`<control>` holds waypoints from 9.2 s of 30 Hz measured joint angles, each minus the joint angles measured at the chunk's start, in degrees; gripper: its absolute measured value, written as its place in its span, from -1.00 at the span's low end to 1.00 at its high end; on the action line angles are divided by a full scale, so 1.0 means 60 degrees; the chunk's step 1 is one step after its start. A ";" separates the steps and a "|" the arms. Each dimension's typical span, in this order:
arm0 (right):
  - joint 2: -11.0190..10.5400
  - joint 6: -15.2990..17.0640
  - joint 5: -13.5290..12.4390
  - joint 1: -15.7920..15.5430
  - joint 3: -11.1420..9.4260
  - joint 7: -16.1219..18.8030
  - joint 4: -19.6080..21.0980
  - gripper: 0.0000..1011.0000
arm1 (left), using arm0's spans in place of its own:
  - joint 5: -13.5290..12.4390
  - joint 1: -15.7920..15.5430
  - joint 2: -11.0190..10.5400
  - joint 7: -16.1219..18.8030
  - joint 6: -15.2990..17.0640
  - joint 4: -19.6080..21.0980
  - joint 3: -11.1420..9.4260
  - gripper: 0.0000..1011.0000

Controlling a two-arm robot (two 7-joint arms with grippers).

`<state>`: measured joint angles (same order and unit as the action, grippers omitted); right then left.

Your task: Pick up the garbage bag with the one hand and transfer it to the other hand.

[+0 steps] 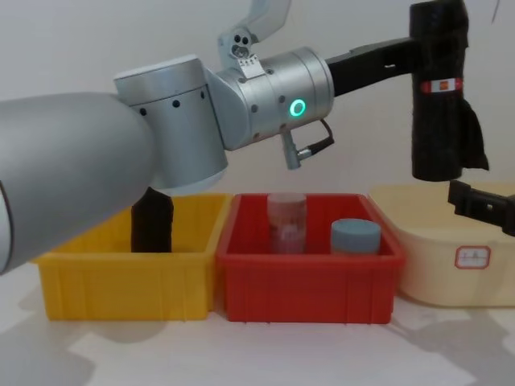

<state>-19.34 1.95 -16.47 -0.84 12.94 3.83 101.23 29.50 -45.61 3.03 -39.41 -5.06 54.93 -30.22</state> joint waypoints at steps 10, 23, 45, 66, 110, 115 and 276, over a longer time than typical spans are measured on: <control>0.0001 -0.0002 0.0008 0.0000 -0.0001 0.0000 0.0000 0.98 | 0.0181 0.0002 0.0087 -0.0014 0.0396 0.0057 -0.0144 -0.12; -0.0007 -0.0442 0.0610 0.0166 0.0106 -0.0115 -0.0066 0.98 | 0.0283 0.0024 0.0128 -0.0012 0.0627 0.0134 -0.0229 -0.12; 0.0275 -0.0751 0.1429 0.1029 0.0273 -0.0215 -0.0818 0.98 | 0.0323 0.0038 0.0146 -0.0007 0.0724 0.0164 -0.0265 -0.12; 0.0815 -0.0608 0.1777 0.1973 0.0310 -0.0227 -0.1877 0.93 | 0.0328 0.0037 0.0146 -0.0008 0.0741 0.0165 -0.0266 -0.12; 0.1253 0.0048 0.2023 0.2322 -0.0105 -0.0156 -0.2154 -0.03 | 0.0327 0.0038 0.0146 -0.0008 0.0739 0.0165 -0.0265 0.98; 0.1347 0.0337 0.1783 0.2769 -0.0326 -0.0027 -0.2673 -0.03 | 0.0327 0.0037 0.0145 -0.0009 0.0739 0.0164 -0.0265 0.98; 0.0637 0.2955 0.1257 0.3406 0.1300 0.2447 -0.2764 0.98 | -0.1765 0.8770 -0.3559 0.6923 0.0196 0.9725 0.4525 0.98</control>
<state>-15.51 19.68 -8.92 19.59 20.74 18.51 84.64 18.90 7.01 -18.33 2.13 -3.89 113.29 -3.07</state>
